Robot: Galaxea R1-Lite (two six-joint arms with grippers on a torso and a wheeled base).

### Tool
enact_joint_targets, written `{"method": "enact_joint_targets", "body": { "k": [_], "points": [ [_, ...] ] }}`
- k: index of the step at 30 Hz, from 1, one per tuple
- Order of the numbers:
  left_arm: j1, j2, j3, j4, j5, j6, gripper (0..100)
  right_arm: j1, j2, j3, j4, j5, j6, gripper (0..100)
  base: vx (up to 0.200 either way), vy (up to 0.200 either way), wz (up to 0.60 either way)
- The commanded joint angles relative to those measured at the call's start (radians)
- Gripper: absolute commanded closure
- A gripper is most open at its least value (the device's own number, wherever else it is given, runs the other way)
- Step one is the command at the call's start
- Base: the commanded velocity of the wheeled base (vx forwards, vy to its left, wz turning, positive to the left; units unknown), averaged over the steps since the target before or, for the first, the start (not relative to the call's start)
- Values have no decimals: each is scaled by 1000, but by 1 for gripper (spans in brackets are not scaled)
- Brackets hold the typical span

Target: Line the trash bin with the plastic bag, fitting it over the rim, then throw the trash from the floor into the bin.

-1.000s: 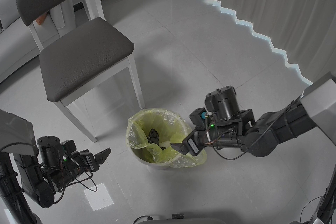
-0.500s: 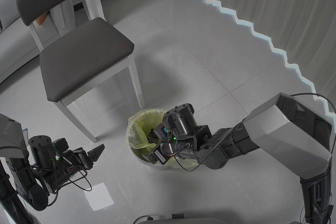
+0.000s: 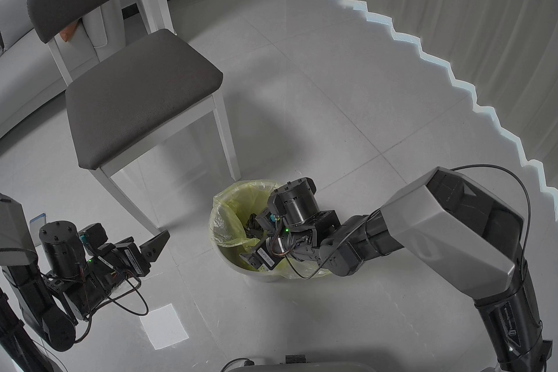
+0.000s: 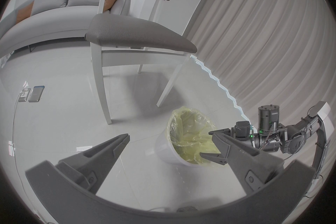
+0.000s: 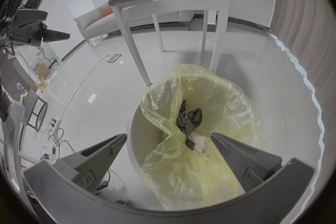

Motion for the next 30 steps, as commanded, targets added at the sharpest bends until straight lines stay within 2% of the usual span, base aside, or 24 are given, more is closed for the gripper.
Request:
{"method": "enact_joint_targets", "body": {
  "k": [1,17,18,30],
  "points": [
    [0,-2,18,-18,1,-1,0,-9,52,-49,20,0,-2,0,0,0,0],
    [5,19,18,-18,1,-2,0,-26,167,-218,98,-1,-14,0,0,0,0],
    [5,24,18,-18,1,-2,0,-28,172,-218,98,-1,-27,100,0,0,0],
    [3,36,18,-18,1,-2,0,-28,193,-244,93,-27,-27,100,0,0,0]
  ]
}}
